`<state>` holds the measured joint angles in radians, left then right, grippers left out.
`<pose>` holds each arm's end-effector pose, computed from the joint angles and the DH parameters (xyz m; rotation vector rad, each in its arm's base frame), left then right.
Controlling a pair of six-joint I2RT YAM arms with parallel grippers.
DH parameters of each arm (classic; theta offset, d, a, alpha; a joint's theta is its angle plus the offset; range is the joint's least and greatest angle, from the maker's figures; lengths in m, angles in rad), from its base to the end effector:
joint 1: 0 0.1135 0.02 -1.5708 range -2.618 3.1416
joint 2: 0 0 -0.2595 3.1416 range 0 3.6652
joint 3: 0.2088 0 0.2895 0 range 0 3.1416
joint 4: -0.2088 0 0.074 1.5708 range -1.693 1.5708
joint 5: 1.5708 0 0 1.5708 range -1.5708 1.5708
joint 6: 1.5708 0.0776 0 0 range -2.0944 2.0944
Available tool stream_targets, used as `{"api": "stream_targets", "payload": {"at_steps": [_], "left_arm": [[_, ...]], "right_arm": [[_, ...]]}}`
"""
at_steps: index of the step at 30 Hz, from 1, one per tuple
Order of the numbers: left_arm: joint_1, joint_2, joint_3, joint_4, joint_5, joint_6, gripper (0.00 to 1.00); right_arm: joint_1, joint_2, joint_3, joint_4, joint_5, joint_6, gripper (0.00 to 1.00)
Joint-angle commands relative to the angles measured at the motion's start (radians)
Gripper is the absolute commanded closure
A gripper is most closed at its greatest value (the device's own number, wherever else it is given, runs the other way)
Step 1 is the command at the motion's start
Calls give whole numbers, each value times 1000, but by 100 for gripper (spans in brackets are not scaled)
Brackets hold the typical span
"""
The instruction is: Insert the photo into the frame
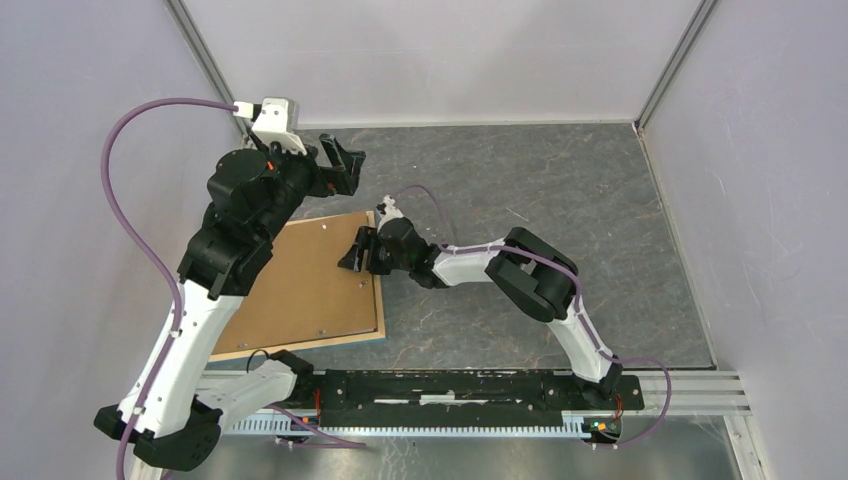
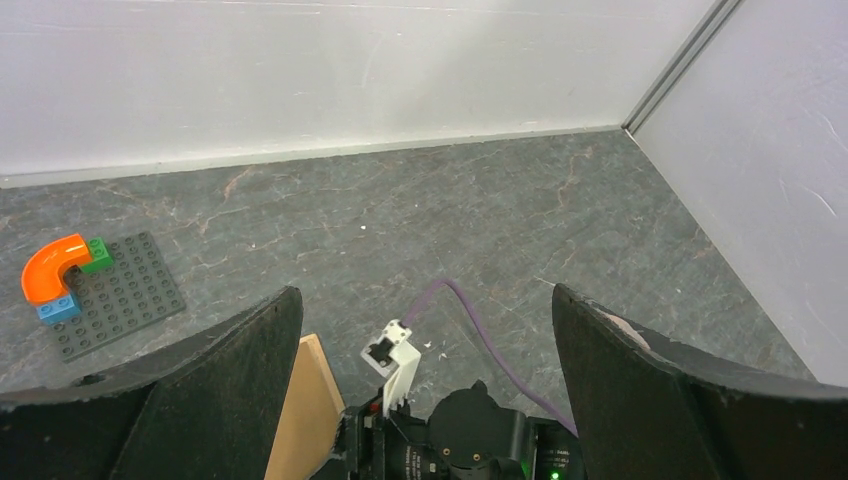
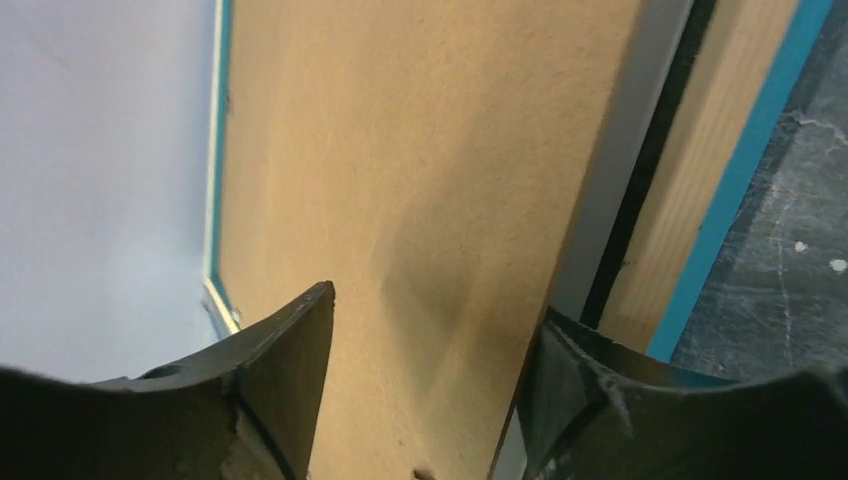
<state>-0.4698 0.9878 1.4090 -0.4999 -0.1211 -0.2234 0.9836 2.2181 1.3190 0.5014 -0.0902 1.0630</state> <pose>0.2375 -0.1101 0.4888 0.1120 1.6626 -0.4275 0.2929 0.4527 0.0776 0.0220 2.2595 1.3346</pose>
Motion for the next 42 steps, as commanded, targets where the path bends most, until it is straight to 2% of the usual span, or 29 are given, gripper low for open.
{"api": "stream_targets", "payload": {"at_steps": [1,5,9,17,20,24,30,35,40,42], "left_arm": [[14,-1,17,27,25,-50,0],[17,4,17,27,37,-58,0],[20,8,13,30,40,-60,0],[21,16,12,30,44,-65,0],[21,19,13,31,50,-69,0],[22,21,10,31,50,-71,0],[22,32,9,29,49,-71,0],[22,36,8,31,52,-73,0],[22,41,7,30,59,-76,0],[22,43,7,31,61,-77,0]], "right_arm": [[-2,-87,116,-285,-17,-309,30],[0,-112,188,-451,17,-455,26],[0,-196,144,-542,68,-525,25],[20,-328,-18,-535,124,-511,26],[46,-322,-22,-569,185,-504,27],[71,-274,4,-585,219,-483,35],[119,-131,206,-792,377,-441,36],[125,-68,265,-898,473,-393,44],[123,-53,262,-957,525,-395,66],[114,-72,228,-979,552,-386,72]]}}
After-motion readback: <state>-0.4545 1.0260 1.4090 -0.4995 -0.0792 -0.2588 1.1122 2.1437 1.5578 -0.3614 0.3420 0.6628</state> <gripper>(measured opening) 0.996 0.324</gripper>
